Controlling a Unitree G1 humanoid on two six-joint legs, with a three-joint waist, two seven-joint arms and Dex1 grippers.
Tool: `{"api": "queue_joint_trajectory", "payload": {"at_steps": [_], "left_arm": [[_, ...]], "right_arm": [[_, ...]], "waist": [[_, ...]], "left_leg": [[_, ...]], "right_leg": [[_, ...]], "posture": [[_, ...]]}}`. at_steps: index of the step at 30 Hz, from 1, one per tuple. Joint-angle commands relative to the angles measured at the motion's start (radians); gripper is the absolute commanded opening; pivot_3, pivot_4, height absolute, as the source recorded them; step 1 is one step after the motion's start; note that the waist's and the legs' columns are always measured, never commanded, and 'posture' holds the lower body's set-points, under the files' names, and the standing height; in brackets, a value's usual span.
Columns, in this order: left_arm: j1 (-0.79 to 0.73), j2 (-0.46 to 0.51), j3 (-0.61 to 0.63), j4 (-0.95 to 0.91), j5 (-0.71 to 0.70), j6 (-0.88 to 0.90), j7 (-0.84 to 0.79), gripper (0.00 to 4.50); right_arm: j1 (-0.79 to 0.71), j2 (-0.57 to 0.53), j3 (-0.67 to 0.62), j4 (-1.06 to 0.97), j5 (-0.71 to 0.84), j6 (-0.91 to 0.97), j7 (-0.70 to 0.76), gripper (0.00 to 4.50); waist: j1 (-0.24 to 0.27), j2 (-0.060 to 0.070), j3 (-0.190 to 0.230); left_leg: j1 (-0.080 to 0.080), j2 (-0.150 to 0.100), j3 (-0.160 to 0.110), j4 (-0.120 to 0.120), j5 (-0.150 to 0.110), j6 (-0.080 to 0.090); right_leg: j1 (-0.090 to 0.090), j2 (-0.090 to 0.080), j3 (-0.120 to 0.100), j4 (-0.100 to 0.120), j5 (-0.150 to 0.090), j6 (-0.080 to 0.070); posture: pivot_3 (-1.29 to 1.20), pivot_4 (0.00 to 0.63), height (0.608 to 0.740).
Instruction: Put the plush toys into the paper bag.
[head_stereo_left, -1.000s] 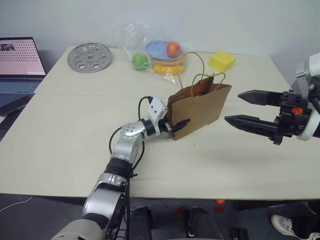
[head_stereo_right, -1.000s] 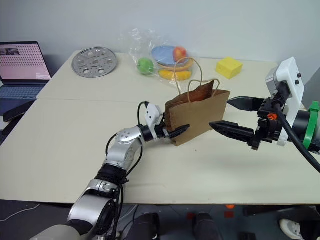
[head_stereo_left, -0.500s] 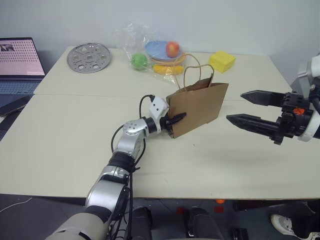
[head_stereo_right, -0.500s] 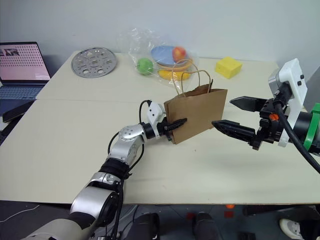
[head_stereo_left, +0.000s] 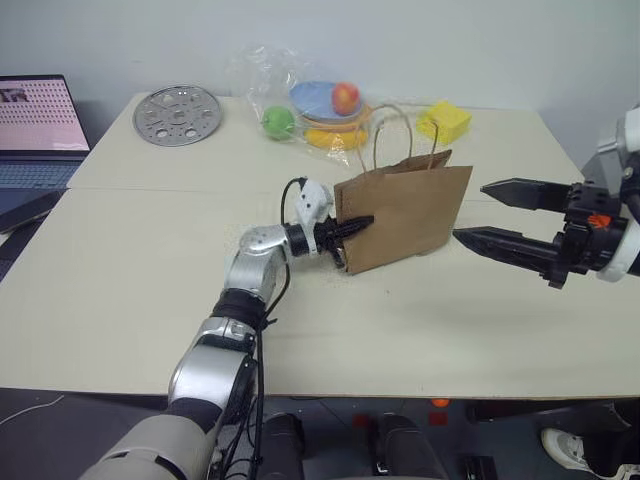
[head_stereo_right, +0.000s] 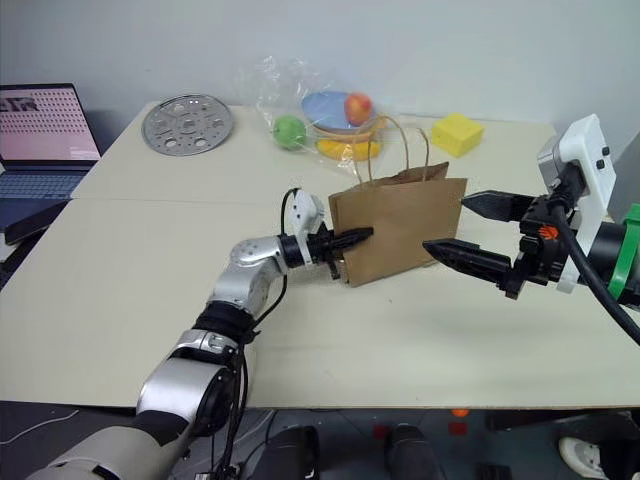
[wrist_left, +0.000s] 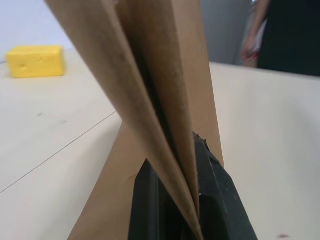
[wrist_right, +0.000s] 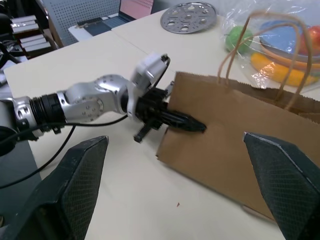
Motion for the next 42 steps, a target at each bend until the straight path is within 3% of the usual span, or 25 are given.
{"api": "queue_joint_trajectory", "payload": {"at_steps": [1, 7, 17, 21, 27, 33, 36, 42], "left_arm": [[-0.045, 0.033, 0.003, -0.088, -0.072, 0.061, -0.157, 0.01], [-0.044, 0.035, -0.042, -0.001, -0.018, -0.026, -0.282, 0.01], [-0.057, -0.009, -0.029, 0.119, 0.037, -0.142, -0.228, 0.01], [-0.041, -0.001, -0.028, 0.13, 0.048, -0.167, -0.235, 0.83], [-0.054, 0.03, -0.01, 0.111, 0.039, -0.149, -0.223, 2.59], [-0.018, 0.15, 0.037, -0.106, -0.035, 0.073, -0.213, 4.39], [0.015, 0.253, 0.089, -0.265, -0.083, 0.224, -0.155, 4.45], [0.103, 0.425, 0.111, -0.525, -0.048, 0.407, 0.003, 4.45]], "right_arm": [[-0.04, -0.05, -0.059, 0.031, 0.051, 0.007, 0.03, 4.5], [-0.034, -0.081, -0.033, -0.003, 0.107, 0.012, 0.05, 4.5], [-0.056, -0.053, 0.025, -0.023, 0.109, -0.028, 0.003, 4.5], [-0.056, -0.046, 0.035, -0.011, 0.086, -0.03, 0.009, 4.5], [-0.054, -0.036, 0.036, -0.001, 0.064, -0.028, 0.023, 4.5], [-0.008, -0.03, -0.047, 0.015, 0.081, -0.005, 0.004, 4.5], [0.09, -0.028, -0.187, 0.032, 0.052, 0.061, 0.028, 4.5], [0.332, 0.042, -0.4, 0.069, -0.216, 0.095, 0.155, 4.5]], "waist": [[0.0, 0.0, 0.0], [0.0, 0.001, 0.0], [0.0, 0.001, 0.0], [0.0, 0.001, 0.0], [0.0, 0.001, 0.0], [-0.003, 0.001, 0.0], [-0.007, 0.001, 0.0], [-0.003, 0.001, -0.001]], "left_leg": [[0.0, 0.0, 0.0, 0.0, 0.0, 0.0], [0.001, 0.0, 0.0, 0.001, 0.0, 0.0], [0.0, 0.0, 0.0, 0.004, 0.0, 0.0], [0.0, 0.0, 0.0, 0.004, 0.0, 0.0], [0.0, 0.0, 0.0, 0.004, 0.0, 0.0], [0.0, 0.001, -0.001, 0.004, 0.0, 0.0], [-0.001, 0.001, -0.002, 0.004, 0.0, 0.0], [0.003, 0.001, -0.003, 0.005, 0.0, 0.0]], "right_leg": [[0.0, 0.0, 0.0, 0.0, 0.0, 0.0], [0.001, 0.0, 0.0, 0.0, 0.0, 0.0], [0.001, 0.0, 0.001, 0.001, 0.0, 0.0], [0.001, 0.0, 0.001, 0.001, 0.0, 0.0], [0.001, 0.0, 0.001, 0.002, 0.0, 0.0], [0.0, 0.0, 0.0, 0.003, 0.0, 0.0], [0.0, 0.0, -0.001, 0.003, 0.0, 0.0], [0.005, 0.0, -0.002, 0.003, 0.0, 0.0]], "posture": [[0.0, 0.15, 0.74], [0.0, 0.15, 0.74], [0.0, 0.15, 0.74], [0.0, 0.15, 0.74], [0.0, 0.15, 0.74], [0.0, 0.15, 0.74], [0.0, 0.15, 0.74], [0.0, 0.15, 0.74]]}}
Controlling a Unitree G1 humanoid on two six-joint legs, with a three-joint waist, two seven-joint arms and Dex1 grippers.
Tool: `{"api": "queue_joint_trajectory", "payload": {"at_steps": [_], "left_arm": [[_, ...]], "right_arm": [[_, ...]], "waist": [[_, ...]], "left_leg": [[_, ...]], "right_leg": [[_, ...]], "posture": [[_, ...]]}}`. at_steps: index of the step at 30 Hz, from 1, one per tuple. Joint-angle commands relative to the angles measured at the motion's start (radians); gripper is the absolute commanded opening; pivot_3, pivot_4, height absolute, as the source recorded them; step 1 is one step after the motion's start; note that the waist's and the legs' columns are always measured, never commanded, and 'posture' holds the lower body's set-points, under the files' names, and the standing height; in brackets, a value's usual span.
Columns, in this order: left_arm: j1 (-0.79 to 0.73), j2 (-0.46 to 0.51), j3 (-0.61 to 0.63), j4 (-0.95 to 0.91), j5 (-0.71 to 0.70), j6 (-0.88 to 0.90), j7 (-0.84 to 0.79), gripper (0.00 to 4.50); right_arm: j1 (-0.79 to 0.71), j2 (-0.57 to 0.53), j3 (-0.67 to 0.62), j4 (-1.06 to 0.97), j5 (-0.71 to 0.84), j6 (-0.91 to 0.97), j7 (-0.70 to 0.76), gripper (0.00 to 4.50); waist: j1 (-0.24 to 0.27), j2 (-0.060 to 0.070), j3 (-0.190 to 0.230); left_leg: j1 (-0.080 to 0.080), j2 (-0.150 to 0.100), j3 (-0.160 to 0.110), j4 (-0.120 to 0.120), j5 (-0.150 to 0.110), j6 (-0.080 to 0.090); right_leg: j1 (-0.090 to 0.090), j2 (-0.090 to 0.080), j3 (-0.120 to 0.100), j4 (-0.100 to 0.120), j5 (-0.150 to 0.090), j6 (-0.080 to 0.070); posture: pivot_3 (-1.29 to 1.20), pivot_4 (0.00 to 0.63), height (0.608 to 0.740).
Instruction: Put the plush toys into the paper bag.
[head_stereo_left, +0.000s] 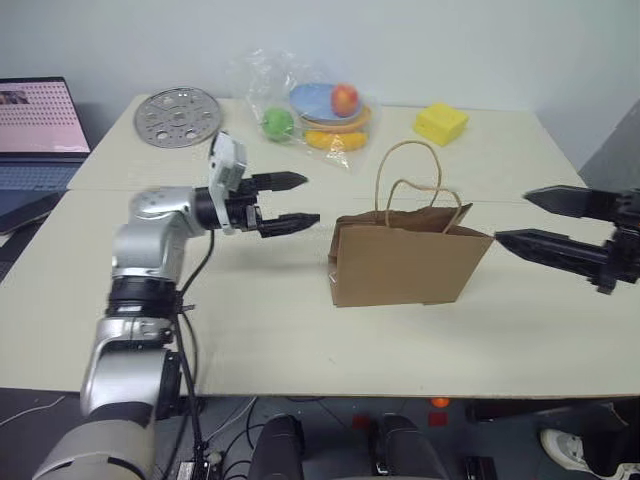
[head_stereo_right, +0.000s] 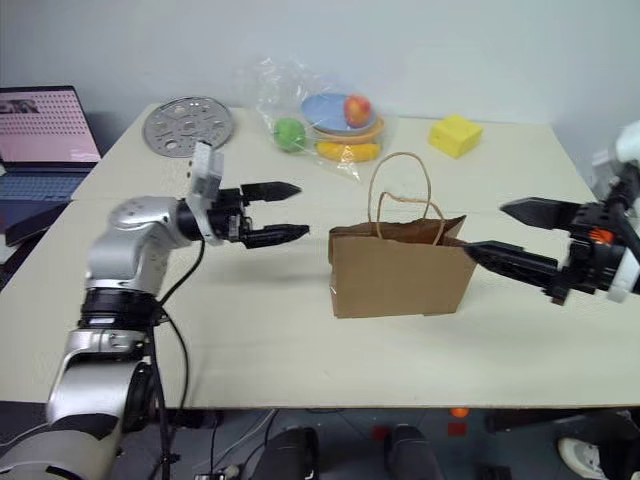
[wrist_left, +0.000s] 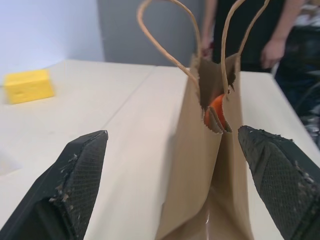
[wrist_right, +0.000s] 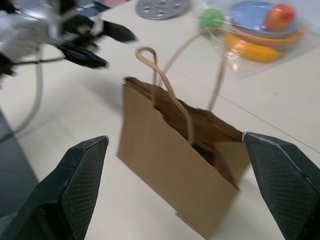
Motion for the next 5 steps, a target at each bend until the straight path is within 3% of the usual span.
{"api": "queue_joint_trajectory", "payload": {"at_steps": [1, 5], "left_arm": [[0.046, 0.074, 0.011, -0.155, 0.017, 0.076, 0.08, 4.45], [0.104, 0.092, 0.012, -0.23, 0.011, 0.054, 0.124, 4.45]], "right_arm": [[0.107, 0.038, -0.114, 0.041, -0.186, -0.026, 0.104, 4.5], [0.186, 0.101, -0.055, 0.104, -0.368, -0.145, 0.203, 4.5]], "waist": [[0.002, 0.0, 0.0], [0.002, 0.0, 0.0]], "left_leg": [[0.001, 0.0, 0.001, 0.001, 0.0, 0.0], [0.005, 0.0, 0.003, 0.003, 0.0, 0.0]], "right_leg": [[0.001, 0.0, 0.0, 0.0, 0.0, 0.0], [0.005, -0.001, 0.002, -0.001, 0.0, 0.0]], "posture": [[0.0, 0.15, 0.74], [0.0, 0.15, 0.74]]}}
